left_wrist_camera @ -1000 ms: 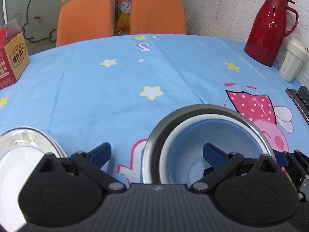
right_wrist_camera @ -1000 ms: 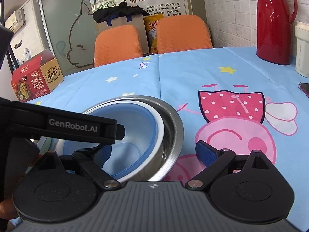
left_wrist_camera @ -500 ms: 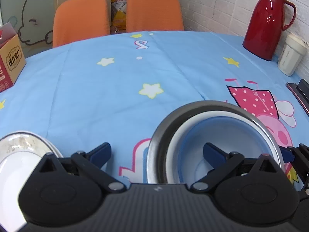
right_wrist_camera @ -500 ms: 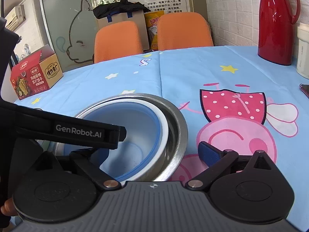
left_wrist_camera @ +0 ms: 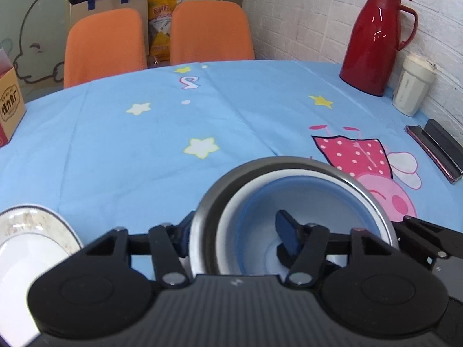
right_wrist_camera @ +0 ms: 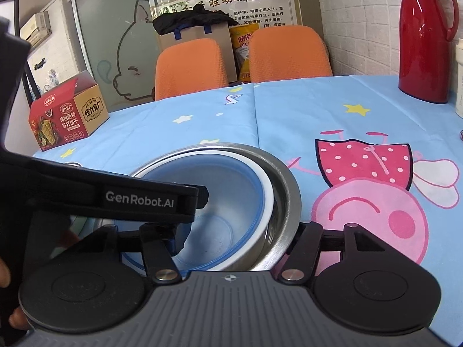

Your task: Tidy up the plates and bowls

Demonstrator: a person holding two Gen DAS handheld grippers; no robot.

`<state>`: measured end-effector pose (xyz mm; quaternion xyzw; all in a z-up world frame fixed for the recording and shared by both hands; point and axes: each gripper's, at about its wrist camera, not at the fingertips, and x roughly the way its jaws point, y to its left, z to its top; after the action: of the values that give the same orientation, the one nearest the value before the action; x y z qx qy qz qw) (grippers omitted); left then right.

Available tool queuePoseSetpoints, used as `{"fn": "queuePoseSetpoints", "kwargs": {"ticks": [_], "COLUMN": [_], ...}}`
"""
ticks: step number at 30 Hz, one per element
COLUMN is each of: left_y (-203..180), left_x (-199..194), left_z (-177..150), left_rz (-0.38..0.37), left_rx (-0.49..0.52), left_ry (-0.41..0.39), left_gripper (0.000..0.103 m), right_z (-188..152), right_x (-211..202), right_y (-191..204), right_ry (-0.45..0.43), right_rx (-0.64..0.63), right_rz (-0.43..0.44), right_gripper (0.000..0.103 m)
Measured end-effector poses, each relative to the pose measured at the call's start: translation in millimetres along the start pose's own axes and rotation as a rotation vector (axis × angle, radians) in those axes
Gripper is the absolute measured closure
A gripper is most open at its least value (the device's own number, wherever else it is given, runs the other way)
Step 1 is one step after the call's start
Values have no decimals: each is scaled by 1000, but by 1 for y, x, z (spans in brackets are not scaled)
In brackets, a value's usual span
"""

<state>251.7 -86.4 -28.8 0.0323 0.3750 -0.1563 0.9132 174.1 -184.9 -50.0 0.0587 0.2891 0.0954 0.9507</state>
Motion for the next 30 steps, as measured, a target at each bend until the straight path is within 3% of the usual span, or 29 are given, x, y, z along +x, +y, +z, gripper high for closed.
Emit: {"fn": "queuePoseSetpoints", "kwargs": {"ticks": [5, 15, 23, 30], "left_y": [-9, -7, 68, 138], "left_x": [-6, -52, -109, -131], "left_z": [6, 14, -1, -39], "left_rz": [-9, -24, 108, 215], "left_rx": [8, -7, -144, -270], "left_ry": [21, -90, -175, -149], "left_gripper": [52, 52, 51, 48], "right_z": [0, 22, 38, 30], "right_x": [-8, -43, -35, -10], "right_y": [-1, 20, 92, 155], "right_ry": [0, -80, -117, -52], "right_rx": [41, -24, -159, -252], "right_rz": [-22, -48, 97, 224], "right_gripper": [3, 3, 0, 0]}}
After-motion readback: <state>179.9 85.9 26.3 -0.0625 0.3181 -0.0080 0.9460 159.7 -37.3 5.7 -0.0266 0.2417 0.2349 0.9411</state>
